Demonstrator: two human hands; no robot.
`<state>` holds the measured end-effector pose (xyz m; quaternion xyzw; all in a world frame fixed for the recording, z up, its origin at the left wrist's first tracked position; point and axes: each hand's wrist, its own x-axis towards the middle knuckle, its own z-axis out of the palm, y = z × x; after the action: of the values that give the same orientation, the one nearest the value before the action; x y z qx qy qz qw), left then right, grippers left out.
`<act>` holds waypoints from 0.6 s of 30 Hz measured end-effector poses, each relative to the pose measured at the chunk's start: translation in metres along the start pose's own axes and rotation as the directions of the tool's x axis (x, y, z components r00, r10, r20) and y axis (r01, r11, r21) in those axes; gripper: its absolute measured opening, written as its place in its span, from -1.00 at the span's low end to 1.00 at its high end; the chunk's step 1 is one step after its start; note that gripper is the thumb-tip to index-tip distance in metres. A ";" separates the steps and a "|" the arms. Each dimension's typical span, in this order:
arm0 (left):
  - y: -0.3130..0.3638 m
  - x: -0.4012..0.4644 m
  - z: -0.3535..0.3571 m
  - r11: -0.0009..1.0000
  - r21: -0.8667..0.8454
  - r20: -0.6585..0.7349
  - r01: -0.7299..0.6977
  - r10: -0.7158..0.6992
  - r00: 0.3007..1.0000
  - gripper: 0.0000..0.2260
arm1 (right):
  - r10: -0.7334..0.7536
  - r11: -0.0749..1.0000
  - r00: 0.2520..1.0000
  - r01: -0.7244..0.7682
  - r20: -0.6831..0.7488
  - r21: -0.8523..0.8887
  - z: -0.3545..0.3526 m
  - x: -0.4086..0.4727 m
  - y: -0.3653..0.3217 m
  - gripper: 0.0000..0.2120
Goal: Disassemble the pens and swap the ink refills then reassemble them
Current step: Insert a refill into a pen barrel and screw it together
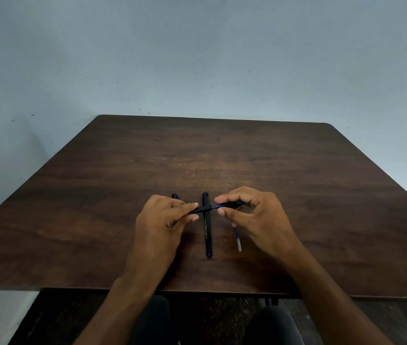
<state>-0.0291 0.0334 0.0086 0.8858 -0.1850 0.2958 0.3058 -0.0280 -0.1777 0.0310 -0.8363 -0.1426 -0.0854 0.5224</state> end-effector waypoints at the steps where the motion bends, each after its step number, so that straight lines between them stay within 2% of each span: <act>1: 0.000 0.000 0.000 1.000 0.007 0.008 -0.003 0.002 1.000 -0.80 | 0.010 1.000 1.000 -0.010 0.005 0.005 0.001 0.000 0.000 -0.80; 12: -0.003 -0.002 0.003 1.000 -0.009 -0.007 -0.003 0.003 1.000 -0.80 | 0.067 0.994 0.997 -0.063 -0.035 0.093 0.009 0.004 -0.006 -0.81; 18: -0.003 -0.004 0.003 1.000 -0.030 -0.012 0.001 -0.001 1.000 -0.80 | 0.042 0.996 0.999 -0.041 -0.008 0.082 0.007 0.004 -0.011 -0.77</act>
<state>-0.0291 0.0347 0.0031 0.8795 -0.1871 0.2981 0.3203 -0.0278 -0.1663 0.0379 -0.8166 -0.1263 -0.0726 0.5585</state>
